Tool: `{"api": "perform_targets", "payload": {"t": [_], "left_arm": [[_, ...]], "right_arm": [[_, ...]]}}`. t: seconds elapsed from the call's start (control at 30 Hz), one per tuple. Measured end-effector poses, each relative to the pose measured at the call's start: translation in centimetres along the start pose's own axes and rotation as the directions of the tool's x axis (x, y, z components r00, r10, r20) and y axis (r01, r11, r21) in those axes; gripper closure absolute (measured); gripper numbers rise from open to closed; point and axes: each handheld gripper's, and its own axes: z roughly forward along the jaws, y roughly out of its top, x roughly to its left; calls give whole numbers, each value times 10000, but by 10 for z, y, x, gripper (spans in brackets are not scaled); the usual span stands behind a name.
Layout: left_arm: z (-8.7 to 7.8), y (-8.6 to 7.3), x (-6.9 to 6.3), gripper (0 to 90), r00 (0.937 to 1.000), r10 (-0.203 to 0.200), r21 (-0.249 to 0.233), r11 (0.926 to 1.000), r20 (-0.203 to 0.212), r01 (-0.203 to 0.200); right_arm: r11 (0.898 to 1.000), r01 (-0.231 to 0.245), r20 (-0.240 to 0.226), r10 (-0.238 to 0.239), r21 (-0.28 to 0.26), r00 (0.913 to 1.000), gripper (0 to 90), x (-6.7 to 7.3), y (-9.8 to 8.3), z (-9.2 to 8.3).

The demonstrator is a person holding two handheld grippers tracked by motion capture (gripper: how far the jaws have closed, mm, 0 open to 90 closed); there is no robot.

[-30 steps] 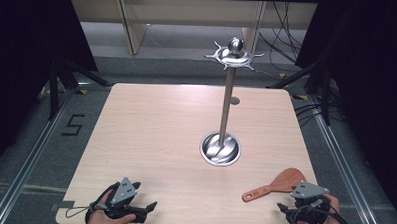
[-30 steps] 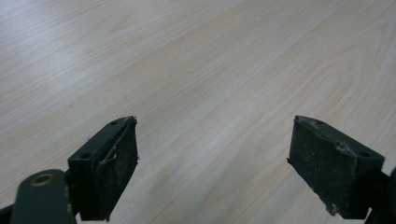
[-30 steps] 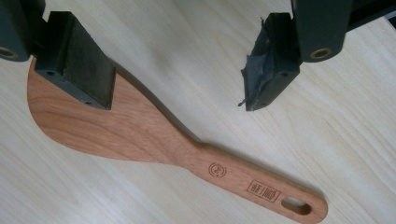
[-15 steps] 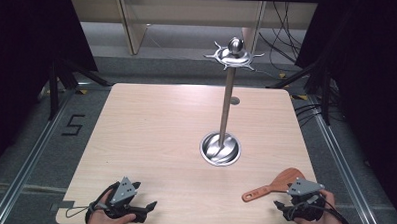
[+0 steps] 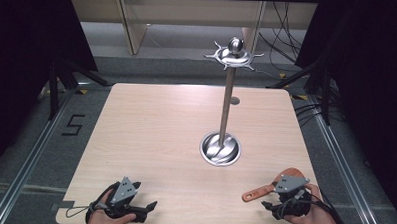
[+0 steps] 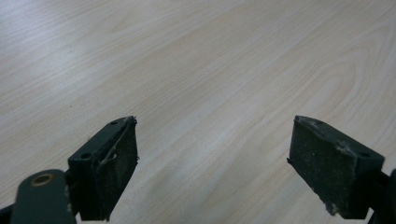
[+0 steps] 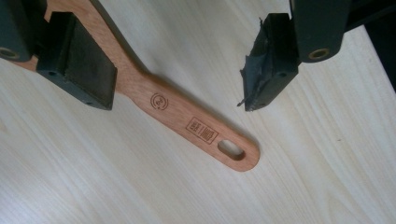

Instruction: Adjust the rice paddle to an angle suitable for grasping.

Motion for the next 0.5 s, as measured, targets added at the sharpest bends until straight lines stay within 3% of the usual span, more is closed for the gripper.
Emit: {"api": "perform_targets", "payload": {"t": [0.1,0.2,0.23,0.3,0.33,0.37,0.43,0.47,0.5], "left_arm": [[1,0,-1,148,9999,-93,-105,9999,90,94],[0,0,0,148,9999,125,-66,9999,84,-125],[0,0,-1,148,10000,-94,-55,9999,12,94],[0,0,-1,148,10000,-2,-116,9999,-74,1],[0,1,0,148,9998,172,-198,9997,42,-171],[-1,1,3,148,9986,533,10,9986,10,-533],[1,1,0,148,9999,114,-236,9997,39,-113],[0,1,1,148,9996,279,-151,9995,21,-279],[1,1,1,148,9995,312,-310,9990,47,-311]], "right_arm": [[9999,52,-74,-51,137,10000,274,0,5,6],[9995,179,-177,-175,277,9997,277,0,8,10],[9991,285,-223,-278,320,9994,278,-1,9,11],[9987,308,-284,-297,397,9992,278,-1,11,14],[9985,143,-328,-126,534,9994,278,0,12,14],[9983,209,-379,-189,536,9991,278,-1,13,15],[9979,448,-367,-431,469,9984,279,-4,15,19],[9972,544,-325,-528,504,9981,281,-5,15,20],[9980,261,-371,-240,581,9990,283,-4,16,19]]}}
